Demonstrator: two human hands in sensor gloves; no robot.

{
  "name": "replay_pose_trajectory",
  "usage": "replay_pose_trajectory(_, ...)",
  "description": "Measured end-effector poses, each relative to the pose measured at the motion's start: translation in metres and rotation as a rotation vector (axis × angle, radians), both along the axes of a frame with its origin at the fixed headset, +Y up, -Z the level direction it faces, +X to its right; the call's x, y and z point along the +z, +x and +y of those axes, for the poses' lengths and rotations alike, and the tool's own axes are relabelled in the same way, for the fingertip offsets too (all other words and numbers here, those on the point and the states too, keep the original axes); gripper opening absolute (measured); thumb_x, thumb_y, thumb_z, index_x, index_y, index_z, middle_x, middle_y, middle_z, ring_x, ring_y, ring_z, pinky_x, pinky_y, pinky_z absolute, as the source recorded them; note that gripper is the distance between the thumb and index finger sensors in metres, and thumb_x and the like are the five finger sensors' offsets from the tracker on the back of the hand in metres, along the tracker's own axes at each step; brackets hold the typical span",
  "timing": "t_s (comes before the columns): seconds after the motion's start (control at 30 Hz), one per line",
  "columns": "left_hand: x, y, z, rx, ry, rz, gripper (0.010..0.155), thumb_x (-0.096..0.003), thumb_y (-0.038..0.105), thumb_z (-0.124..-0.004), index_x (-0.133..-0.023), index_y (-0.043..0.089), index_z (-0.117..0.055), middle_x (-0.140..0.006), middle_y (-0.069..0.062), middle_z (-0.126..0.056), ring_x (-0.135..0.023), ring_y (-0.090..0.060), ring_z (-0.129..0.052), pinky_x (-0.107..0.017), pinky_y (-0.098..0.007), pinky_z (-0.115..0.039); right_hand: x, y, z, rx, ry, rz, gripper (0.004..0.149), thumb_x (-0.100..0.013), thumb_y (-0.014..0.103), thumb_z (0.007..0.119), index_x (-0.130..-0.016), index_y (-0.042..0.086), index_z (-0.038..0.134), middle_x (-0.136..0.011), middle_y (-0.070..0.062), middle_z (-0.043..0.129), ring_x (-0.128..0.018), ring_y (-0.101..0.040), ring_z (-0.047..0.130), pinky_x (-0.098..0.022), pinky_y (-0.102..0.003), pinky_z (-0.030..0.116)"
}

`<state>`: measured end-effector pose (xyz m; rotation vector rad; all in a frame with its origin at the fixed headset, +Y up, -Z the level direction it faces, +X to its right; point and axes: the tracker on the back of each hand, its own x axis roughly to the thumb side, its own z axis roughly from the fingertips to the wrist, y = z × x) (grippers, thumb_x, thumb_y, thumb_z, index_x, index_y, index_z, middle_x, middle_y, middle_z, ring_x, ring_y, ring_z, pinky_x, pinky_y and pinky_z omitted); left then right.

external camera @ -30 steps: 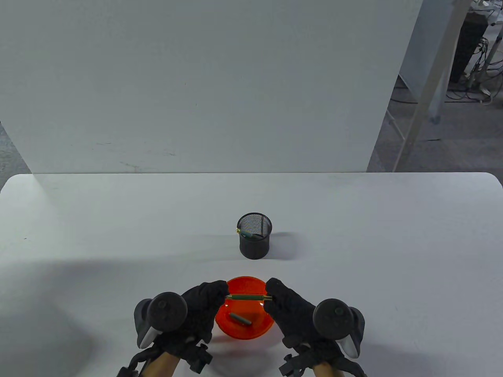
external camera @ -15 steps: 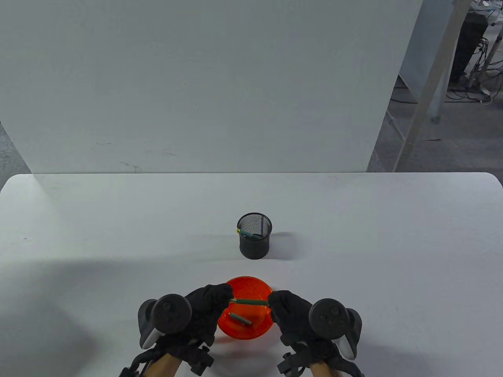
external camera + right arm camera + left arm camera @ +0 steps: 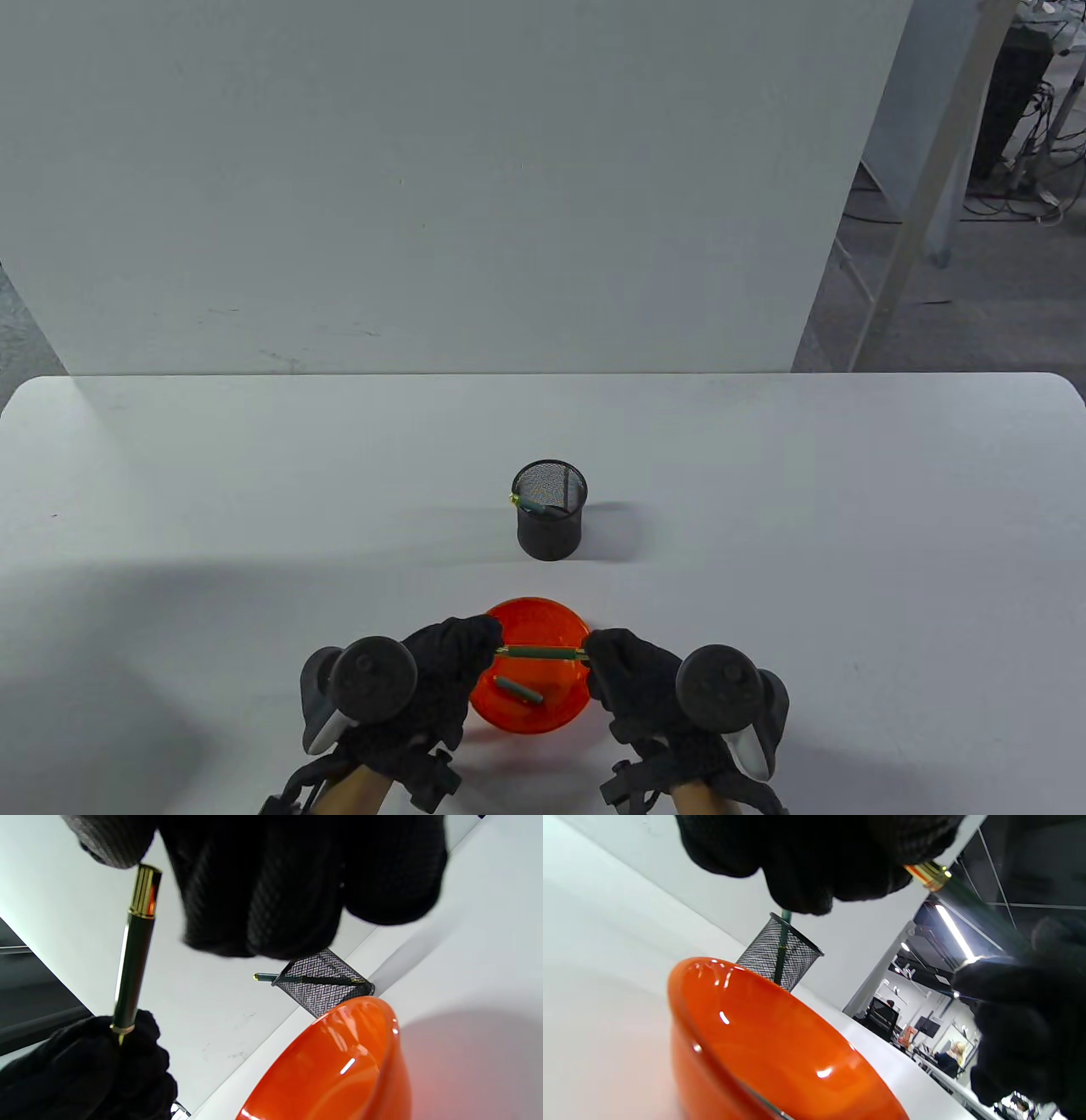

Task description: Assemble fountain pens from components

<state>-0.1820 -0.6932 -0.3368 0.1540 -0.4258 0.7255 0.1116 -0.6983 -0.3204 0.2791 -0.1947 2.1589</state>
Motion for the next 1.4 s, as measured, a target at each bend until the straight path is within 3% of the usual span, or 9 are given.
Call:
replay_pose_trajectory(0.1, -0.0017, -0.0023, -0.0009, -0.016, 0.001, 0.010, 0.047, -0.0513, 0.039, -0.066, -0.096, 0.025, -0.071, -0.083, 0.001, -0.088, -0.071, -0.020, -0.093, -0.062, -0.050, -0.076, 0.0004, -0.0010, 0.0008, -0.019, 0.001, 0.041, 0.064, -0.056, 0.053, 0.063, -0.108, 0.016, 0.059, -0.084, -0.005, 0.088, -0.061, -0.025, 0.094, -0.050, -0.050, 0.081)
replay_pose_trajectory(0.27, -0.0007, 0.0010, -0.0007, -0.026, 0.000, -0.005, 0.047, -0.0515, 0.040, -0.066, -0.096, 0.026, -0.071, -0.083, 0.002, -0.088, -0.071, -0.020, -0.094, -0.062, -0.050, -0.076, 0.0037, -0.0058, 0.0062, 0.032, 0.057, 0.086, 0.056, -0.055, 0.043, 0.074, -0.107, 0.023, 0.062, -0.088, -0.002, 0.087, -0.063, -0.023, 0.094, -0.052, -0.050, 0.082)
replay_pose_trajectory(0.43, -0.0005, 0.0016, -0.0001, -0.034, 0.009, -0.012, 0.047, -0.0514, 0.040, -0.066, -0.096, 0.026, -0.071, -0.083, 0.002, -0.089, -0.071, -0.020, -0.094, -0.062, -0.049, -0.076, 0.0029, -0.0076, 0.0063, 0.077, 0.060, 0.058, 0.047, -0.054, 0.040, 0.077, -0.096, 0.018, 0.077, -0.076, 0.000, 0.095, -0.057, -0.019, 0.097, -0.050, -0.047, 0.084)
replay_pose_trajectory(0.7, 0.0028, 0.0069, 0.0036, -0.038, 0.026, -0.036, 0.047, -0.0516, 0.040, -0.066, -0.096, 0.026, -0.071, -0.083, 0.002, -0.089, -0.071, -0.019, -0.094, -0.062, -0.049, -0.077, 0.0010, -0.0054, 0.0014, 0.061, 0.011, 0.034, 0.049, -0.057, 0.049, 0.054, -0.078, 0.018, 0.086, -0.052, 0.005, 0.094, -0.044, -0.018, 0.097, -0.044, -0.046, 0.085)
replay_pose_trajectory(0.93, 0.0027, 0.0064, 0.0039, -0.042, 0.034, -0.038, 0.047, -0.0515, 0.040, -0.066, -0.096, 0.026, -0.072, -0.083, 0.002, -0.089, -0.071, -0.020, -0.094, -0.062, -0.049, -0.077, 0.0000, -0.0030, 0.0000, 0.046, 0.002, 0.016, 0.053, -0.057, 0.053, 0.053, -0.062, 0.020, 0.094, -0.036, 0.007, 0.097, -0.029, -0.016, 0.098, -0.035, -0.042, 0.088)
replay_pose_trajectory(1.0, 0.0028, 0.0058, 0.0036, -0.037, 0.030, -0.035, 0.047, -0.0515, 0.040, -0.066, -0.096, 0.026, -0.072, -0.083, 0.002, -0.089, -0.071, -0.020, -0.094, -0.062, -0.049, -0.076, -0.0014, -0.0029, -0.0014, 0.041, -0.018, 0.022, 0.055, -0.057, 0.055, 0.054, -0.067, 0.018, 0.093, -0.040, 0.005, 0.098, -0.032, -0.017, 0.098, -0.037, -0.043, 0.088)
replay_pose_trajectory(1.1, 0.0015, 0.0040, 0.0027, -0.028, 0.021, -0.020, 0.047, -0.0516, 0.040, -0.066, -0.096, 0.026, -0.071, -0.083, 0.002, -0.089, -0.071, -0.019, -0.094, -0.062, -0.049, -0.077, -0.0008, -0.0025, -0.0022, 0.010, -0.028, 0.066, 0.062, -0.056, 0.055, 0.056, -0.097, 0.012, 0.074, -0.065, -0.002, 0.095, -0.044, -0.020, 0.097, -0.041, -0.046, 0.085)
replay_pose_trajectory(1.17, 0.0003, 0.0022, 0.0013, -0.020, 0.006, -0.011, 0.047, -0.0517, 0.040, -0.066, -0.096, 0.026, -0.071, -0.083, 0.002, -0.089, -0.071, -0.019, -0.094, -0.062, -0.049, -0.076, -0.0001, -0.0022, 0.0000, -0.009, -0.006, 0.069, 0.065, -0.056, 0.054, 0.060, -0.107, 0.013, 0.061, -0.078, -0.004, 0.091, -0.045, -0.019, 0.096, -0.041, -0.045, 0.085)
replay_pose_trajectory(1.4, 0.0019, 0.0008, 0.0011, -0.015, 0.009, -0.005, 0.047, -0.0516, 0.041, -0.066, -0.096, 0.026, -0.071, -0.083, 0.002, -0.089, -0.071, -0.019, -0.094, -0.062, -0.049, -0.076, 0.0037, -0.0042, 0.0062, 0.031, 0.060, 0.069, 0.049, -0.055, 0.041, 0.075, -0.100, 0.021, 0.072, -0.082, 0.000, 0.091, -0.049, -0.017, 0.096, -0.043, -0.043, 0.086)
